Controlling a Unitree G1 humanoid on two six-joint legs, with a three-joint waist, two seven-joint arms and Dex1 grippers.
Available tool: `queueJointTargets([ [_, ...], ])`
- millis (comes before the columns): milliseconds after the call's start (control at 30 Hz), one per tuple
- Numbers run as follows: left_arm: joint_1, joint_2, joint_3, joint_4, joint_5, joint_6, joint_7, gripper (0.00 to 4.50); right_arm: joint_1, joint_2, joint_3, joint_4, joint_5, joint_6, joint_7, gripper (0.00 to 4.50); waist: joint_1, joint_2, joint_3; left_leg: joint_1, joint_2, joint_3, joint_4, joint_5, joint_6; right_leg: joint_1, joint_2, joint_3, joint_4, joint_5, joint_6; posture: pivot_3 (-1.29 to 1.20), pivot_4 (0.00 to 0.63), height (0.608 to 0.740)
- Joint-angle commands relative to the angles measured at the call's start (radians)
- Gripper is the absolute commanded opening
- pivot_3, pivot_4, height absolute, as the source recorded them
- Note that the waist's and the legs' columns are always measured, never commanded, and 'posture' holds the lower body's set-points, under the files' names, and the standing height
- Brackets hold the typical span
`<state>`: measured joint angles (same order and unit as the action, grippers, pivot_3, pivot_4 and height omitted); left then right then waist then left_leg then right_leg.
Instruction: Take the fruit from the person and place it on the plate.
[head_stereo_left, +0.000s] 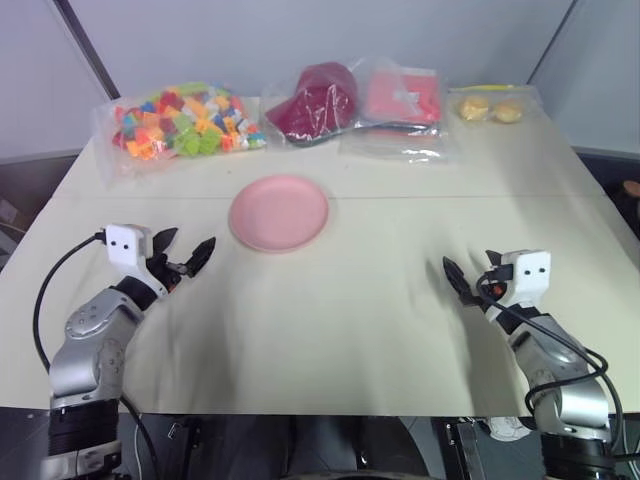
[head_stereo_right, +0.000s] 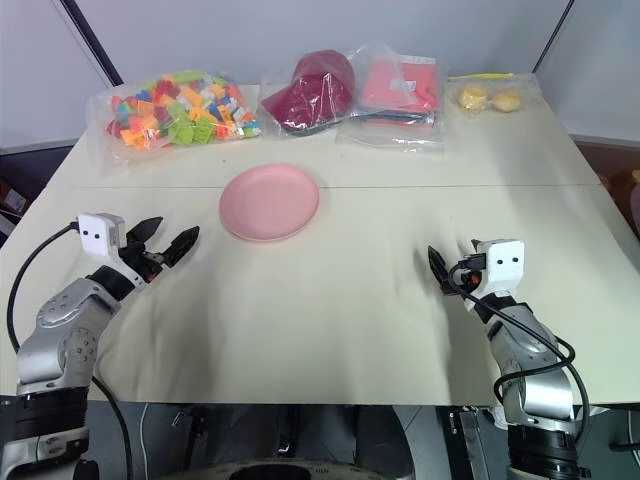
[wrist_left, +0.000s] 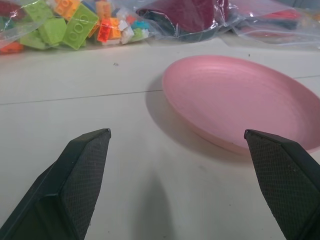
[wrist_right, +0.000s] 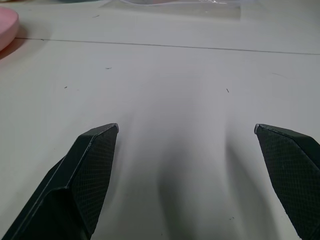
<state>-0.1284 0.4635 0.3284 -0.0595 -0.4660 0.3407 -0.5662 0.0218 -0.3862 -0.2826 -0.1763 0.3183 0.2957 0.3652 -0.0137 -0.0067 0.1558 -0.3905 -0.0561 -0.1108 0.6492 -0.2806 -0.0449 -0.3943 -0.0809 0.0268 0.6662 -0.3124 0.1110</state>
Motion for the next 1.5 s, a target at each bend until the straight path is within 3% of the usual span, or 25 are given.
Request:
queueJointTargets([
  [33, -0.001, 0.016, 0.011, -0.03, -0.018, -0.004, -0.016, 4.5, -0.001, -0.009, -0.017, -0.051, 0.0, -0.023, -0.003, 4.47, 0.0, 0.0, 0.0, 0.0, 0.0, 0.0, 0.0, 0.0, 0.0, 0.0, 0.0, 0.0, 0.0, 0.0, 0.0, 0.0, 0.15, 0.74],
  [1500, 0.01, 0.026, 0.007, -0.032, -0.004, -0.009, -0.038, 4.5, -0.013, -0.011, -0.017, -0.026, -0.004, -0.048, -0.006, 4.47, 0.0, 0.0, 0.0, 0.0, 0.0, 0.0, 0.0, 0.0, 0.0, 0.0, 0.0, 0.0, 0.0, 0.0, 0.0, 0.0, 0.15, 0.74],
])
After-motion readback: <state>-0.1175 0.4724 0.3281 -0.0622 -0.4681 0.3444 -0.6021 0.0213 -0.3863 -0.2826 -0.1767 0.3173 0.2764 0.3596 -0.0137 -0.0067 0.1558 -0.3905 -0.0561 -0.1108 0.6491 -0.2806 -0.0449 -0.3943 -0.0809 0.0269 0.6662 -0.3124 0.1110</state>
